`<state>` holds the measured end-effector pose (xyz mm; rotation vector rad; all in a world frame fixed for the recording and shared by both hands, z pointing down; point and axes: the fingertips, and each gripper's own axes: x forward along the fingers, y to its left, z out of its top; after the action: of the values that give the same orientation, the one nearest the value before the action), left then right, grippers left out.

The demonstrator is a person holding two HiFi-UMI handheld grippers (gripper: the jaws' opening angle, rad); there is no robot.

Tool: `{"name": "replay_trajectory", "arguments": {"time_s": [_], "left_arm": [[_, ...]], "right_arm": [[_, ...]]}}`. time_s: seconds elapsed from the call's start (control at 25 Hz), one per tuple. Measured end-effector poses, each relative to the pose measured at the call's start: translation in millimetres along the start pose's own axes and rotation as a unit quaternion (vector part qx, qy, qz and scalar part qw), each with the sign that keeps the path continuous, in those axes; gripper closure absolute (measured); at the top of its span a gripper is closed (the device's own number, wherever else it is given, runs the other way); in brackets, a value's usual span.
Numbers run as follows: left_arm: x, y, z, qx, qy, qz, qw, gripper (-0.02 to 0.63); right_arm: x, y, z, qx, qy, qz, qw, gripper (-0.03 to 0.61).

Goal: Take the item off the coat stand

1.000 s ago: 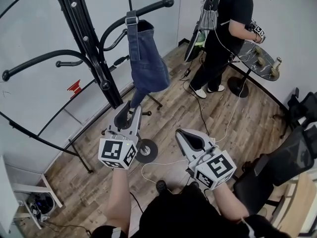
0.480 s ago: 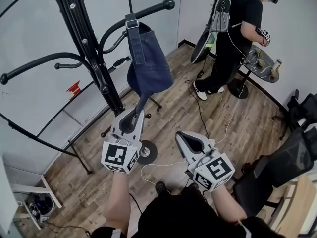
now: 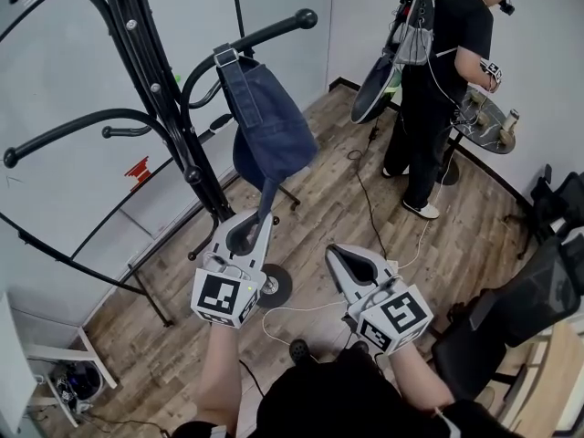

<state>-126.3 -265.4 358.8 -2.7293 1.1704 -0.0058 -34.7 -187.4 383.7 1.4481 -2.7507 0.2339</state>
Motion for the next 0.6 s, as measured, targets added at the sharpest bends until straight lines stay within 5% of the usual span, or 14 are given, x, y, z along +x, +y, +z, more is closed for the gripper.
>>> {"name": "replay_trajectory", "arguments": {"time_s": [0.36, 0.6], "left_arm": [[-1.4, -2.5, 16.9, 0.042, -0.013, 0.007, 0.9990, 0.583], [3.3, -9.9, 35.6, 0.033, -0.033, 0.000, 0.9989, 0.583]], "right_arm": [[1.0, -0.4, -0.9, 0.003, -0.003, 0.000, 1.000, 0.548], [-2.6, -3.1, 0.9, 0.006, -0.010, -0.008, 1.000, 0.548]]}}
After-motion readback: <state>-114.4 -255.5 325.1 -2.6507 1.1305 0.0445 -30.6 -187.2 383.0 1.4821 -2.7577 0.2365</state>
